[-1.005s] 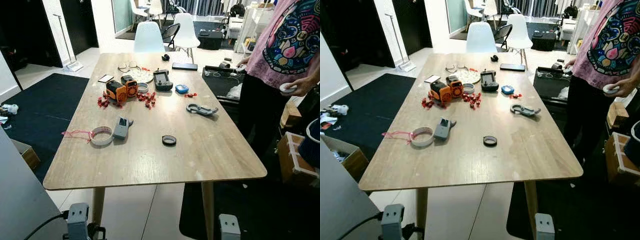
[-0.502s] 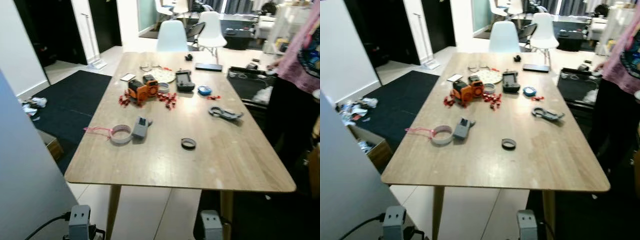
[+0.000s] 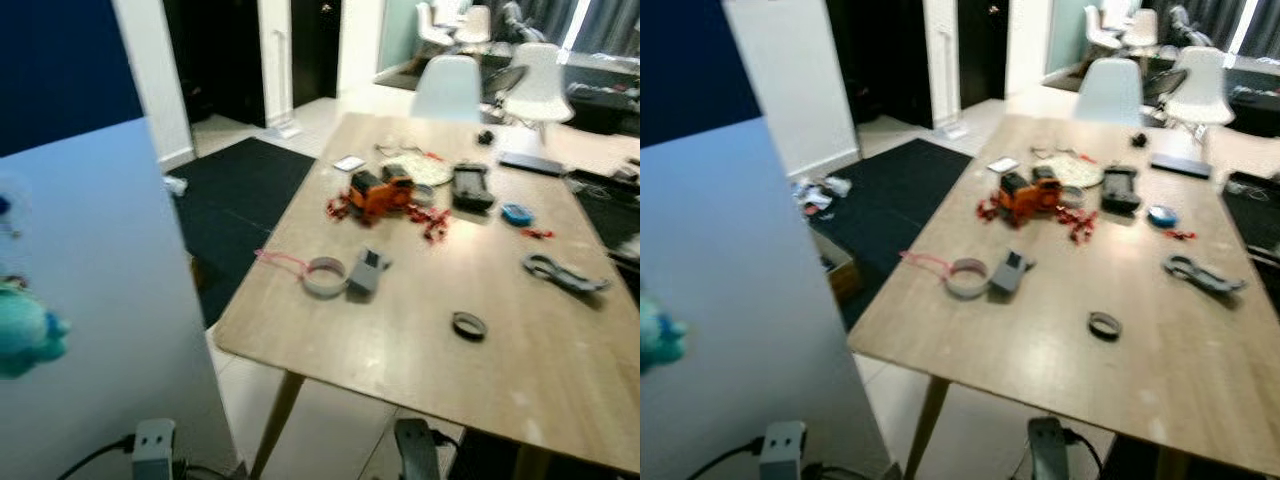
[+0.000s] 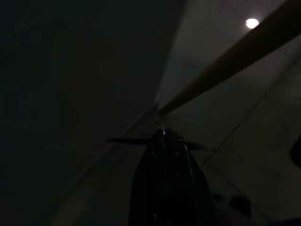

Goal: Hang keys on a hook

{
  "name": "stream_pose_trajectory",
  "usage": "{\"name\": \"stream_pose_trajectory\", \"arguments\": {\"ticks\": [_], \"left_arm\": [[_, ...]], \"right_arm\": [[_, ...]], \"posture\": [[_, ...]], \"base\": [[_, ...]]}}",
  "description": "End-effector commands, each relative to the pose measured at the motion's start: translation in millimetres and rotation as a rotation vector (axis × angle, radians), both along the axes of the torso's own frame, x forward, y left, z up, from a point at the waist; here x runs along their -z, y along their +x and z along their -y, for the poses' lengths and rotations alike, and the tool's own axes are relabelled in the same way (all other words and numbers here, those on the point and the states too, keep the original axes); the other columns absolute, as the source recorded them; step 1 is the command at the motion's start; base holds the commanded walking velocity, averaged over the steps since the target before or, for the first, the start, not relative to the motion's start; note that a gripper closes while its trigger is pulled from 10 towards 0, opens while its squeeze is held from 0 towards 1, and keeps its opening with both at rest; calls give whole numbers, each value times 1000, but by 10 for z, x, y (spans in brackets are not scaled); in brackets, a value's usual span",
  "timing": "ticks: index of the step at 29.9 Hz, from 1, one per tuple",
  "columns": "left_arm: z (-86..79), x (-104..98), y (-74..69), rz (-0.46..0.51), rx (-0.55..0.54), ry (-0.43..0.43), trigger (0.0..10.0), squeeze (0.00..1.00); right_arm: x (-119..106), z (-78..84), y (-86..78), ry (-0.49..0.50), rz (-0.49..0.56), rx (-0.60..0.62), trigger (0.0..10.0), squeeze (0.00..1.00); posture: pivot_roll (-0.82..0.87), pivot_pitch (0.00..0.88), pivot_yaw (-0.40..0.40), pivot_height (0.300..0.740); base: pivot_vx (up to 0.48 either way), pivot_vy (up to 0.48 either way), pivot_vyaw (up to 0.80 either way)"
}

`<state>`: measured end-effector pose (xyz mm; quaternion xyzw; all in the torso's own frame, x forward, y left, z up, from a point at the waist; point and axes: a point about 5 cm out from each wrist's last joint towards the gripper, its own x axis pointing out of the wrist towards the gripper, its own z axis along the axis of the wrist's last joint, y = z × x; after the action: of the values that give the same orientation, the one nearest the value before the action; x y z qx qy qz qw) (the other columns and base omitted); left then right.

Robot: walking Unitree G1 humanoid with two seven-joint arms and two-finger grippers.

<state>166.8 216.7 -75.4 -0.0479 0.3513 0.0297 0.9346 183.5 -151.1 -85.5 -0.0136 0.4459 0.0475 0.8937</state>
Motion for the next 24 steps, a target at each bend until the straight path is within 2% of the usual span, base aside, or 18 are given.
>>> {"name": "stream_pose_trajectory", "arguments": {"ticks": [1,10,24], "left_arm": [[0,7,-17,-3,4,3,10000,0],[17,52,-57,-55,10,7,10000,0],[-19,37,-18,-64,12,16,10000,0]], "right_arm": [[13,31,-27,-10,-14,-5,10000,0],[13,37,-22,-7,-22,-10,10000,0],[5,32,-1,0,-24,-3,10000,0]], "posture": [[31,0,-6,740],[33,0,-2,740],[35,0,2,740]], "base": [[0,0,800],[0,0,800],[0,0,800]]}}
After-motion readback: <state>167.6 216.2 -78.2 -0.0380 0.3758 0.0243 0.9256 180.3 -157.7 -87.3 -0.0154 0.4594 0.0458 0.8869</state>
